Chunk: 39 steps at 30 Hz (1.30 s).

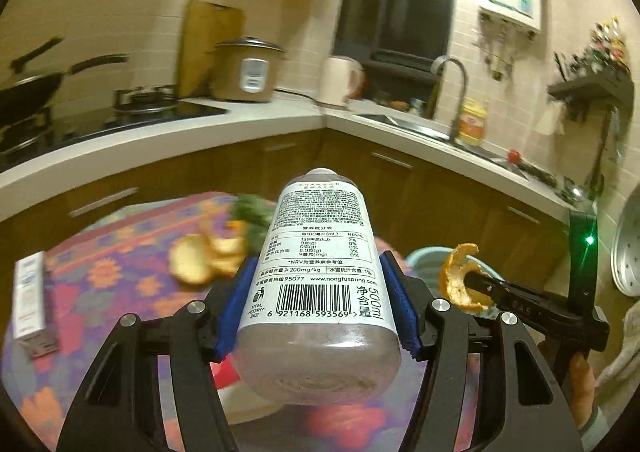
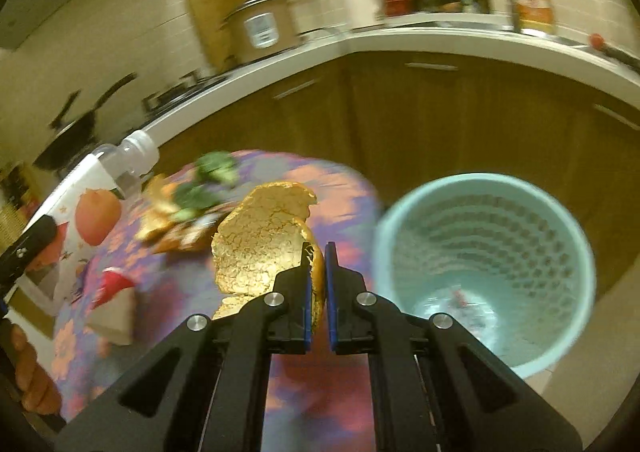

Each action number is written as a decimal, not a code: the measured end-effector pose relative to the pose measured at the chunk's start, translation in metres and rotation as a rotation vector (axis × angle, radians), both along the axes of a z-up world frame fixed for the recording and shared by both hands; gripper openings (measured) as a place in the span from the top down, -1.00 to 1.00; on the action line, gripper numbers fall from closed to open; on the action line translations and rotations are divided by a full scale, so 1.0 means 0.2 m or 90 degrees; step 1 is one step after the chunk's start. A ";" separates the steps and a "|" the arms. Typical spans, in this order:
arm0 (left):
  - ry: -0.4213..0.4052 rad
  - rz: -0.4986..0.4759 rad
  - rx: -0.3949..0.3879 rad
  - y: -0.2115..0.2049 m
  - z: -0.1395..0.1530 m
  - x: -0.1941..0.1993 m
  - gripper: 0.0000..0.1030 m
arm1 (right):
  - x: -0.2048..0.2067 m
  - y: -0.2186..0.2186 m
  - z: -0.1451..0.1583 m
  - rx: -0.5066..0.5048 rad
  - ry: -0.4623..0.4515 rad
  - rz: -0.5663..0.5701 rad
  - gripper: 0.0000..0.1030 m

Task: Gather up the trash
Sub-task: 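Carry bottle and bread crust over the blue basket and release both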

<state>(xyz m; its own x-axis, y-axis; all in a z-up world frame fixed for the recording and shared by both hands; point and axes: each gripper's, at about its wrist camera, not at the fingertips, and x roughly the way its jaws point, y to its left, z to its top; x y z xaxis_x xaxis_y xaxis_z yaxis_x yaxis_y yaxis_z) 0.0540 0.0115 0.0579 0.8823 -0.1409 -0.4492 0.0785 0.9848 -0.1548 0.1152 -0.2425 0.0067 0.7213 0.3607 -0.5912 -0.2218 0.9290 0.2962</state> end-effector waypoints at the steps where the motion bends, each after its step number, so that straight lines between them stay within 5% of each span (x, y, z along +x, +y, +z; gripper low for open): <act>1: 0.002 -0.011 0.003 -0.05 0.00 0.02 -0.14 | 0.01 -0.06 -0.01 0.008 0.005 -0.013 0.92; 9: 0.025 -0.115 0.019 -0.53 -0.06 0.26 -0.14 | 0.09 -0.51 -0.13 0.044 0.044 -0.117 0.92; 20: 0.134 -0.192 0.024 -0.93 -0.31 0.58 -0.15 | 0.23 -0.70 -0.36 0.053 0.150 -0.169 0.92; 31: 0.231 -0.206 0.020 -1.01 -0.50 0.74 -0.18 | 0.28 -0.74 -0.52 0.067 0.218 -0.156 0.89; 39: 0.218 -0.198 0.021 -0.99 -0.47 0.72 -0.21 | 0.26 -0.75 -0.49 0.075 0.213 -0.157 0.52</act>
<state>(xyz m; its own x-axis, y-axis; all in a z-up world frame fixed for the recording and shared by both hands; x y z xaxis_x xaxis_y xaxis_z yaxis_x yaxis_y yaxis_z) 0.1987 -0.1866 -0.0358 0.6005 -0.3559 -0.7161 0.3202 0.9276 -0.1925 0.1680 -0.3929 -0.0917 0.5698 0.2806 -0.7724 0.1294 0.8975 0.4216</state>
